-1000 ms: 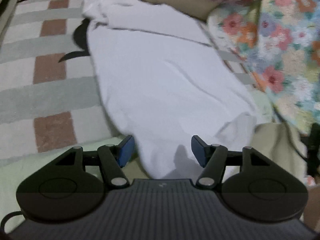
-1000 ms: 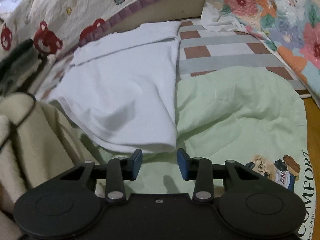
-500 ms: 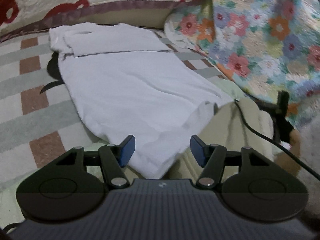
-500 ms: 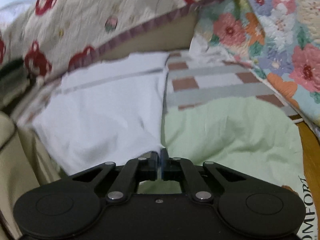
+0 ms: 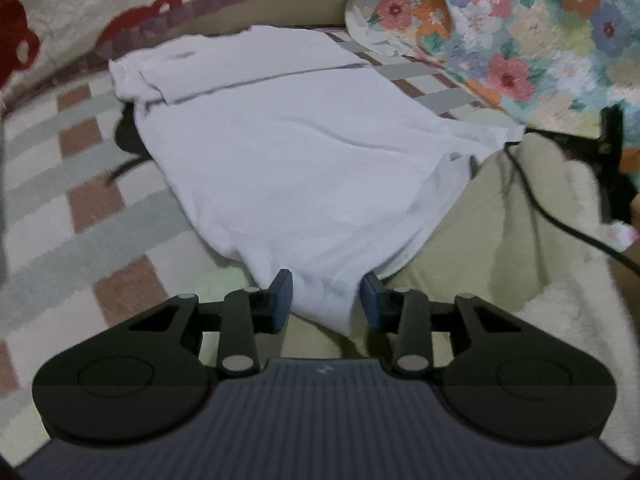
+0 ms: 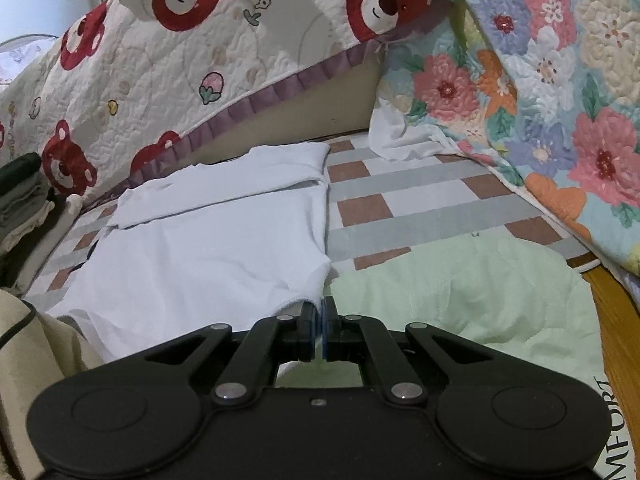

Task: Fold clothes

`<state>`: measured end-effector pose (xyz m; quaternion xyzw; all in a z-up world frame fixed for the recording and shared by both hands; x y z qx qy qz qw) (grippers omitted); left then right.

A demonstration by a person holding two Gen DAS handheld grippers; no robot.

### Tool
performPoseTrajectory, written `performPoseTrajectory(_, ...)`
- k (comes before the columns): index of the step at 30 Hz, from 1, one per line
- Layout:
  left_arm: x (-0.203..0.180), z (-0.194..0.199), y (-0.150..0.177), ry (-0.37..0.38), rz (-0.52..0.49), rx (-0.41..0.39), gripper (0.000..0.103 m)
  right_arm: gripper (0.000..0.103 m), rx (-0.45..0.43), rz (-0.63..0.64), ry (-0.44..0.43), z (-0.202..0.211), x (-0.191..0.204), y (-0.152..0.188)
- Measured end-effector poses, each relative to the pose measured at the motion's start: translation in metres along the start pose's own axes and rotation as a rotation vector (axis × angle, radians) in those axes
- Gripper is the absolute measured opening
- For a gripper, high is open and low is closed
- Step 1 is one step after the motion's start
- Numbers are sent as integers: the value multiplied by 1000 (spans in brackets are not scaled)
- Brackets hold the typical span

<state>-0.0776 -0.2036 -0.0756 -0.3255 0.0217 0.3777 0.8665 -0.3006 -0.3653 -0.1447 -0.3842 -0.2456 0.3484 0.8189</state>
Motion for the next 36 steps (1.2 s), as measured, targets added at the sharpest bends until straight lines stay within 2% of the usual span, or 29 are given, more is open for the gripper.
performPoseTrajectory(4,-5,-2,-7,-29,4,-30,36,3,5,-17,-5,-4,-1,1)
performPoseTrajectory(7,-12,-10,-8,-69,-38,-22,37,3,3,-15,-12,-6,1,0)
performPoseTrajectory(8,-15,-15,-8,-84,-60,-16,43,3,3,-12,-14,-6,2,0)
performPoseTrajectory(11,-16,-22,-11,-106,-66,-26,43,3,6,1,-11,-7,5,2)
performPoseTrajectory(12,-15,-24,-12,-110,-61,-32,40,3,6,6,-11,-7,6,3)
performPoseTrajectory(13,-15,-26,-13,-115,-56,-38,17,3,7,10,-10,-7,7,4)
performPoseTrajectory(14,-15,-25,-13,-127,-52,-52,5,4,8,15,-9,-7,8,5)
performPoseTrajectory(18,-23,12,-15,-287,-58,-212,5,11,11,33,-5,-7,12,9)
performPoseTrajectory(21,-29,38,-16,-399,-59,-322,5,11,39,62,-13,-12,19,16)
performPoseTrajectory(24,-23,32,-7,-412,-20,-302,5,23,99,111,-33,-22,32,27)
performPoseTrajectory(26,-20,29,-2,-420,8,-291,5,37,135,137,-52,-27,39,32)
performPoseTrajectory(27,-17,31,1,-421,32,-297,5,48,149,143,-57,-29,40,34)
performPoseTrajectory(29,-13,35,5,-423,79,-311,5,52,163,134,-40,-31,37,36)
performPoseTrajectory(30,-10,37,7,-424,103,-317,5,51,170,129,-32,-32,36,37)
performPoseTrajectory(31,-8,39,9,-425,127,-324,5,44,176,124,-24,-33,35,38)
performPoseTrajectory(33,-3,43,13,-427,174,-337,5,4,170,128,-6,-29,33,35)
performPoseTrajectory(36,4,49,20,-430,246,-357,5,2,0,239,35,20,42,0)
Point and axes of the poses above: each gripper's, at about its wrist camera, not at the fingertips, and z roughly against the way its jaws point, x to its left, y to its underside, the point moved 6 cm from there along -z, roughly the way its jaws point, and after that the axes turned 5 degrees about z, right-handed, at the moved point
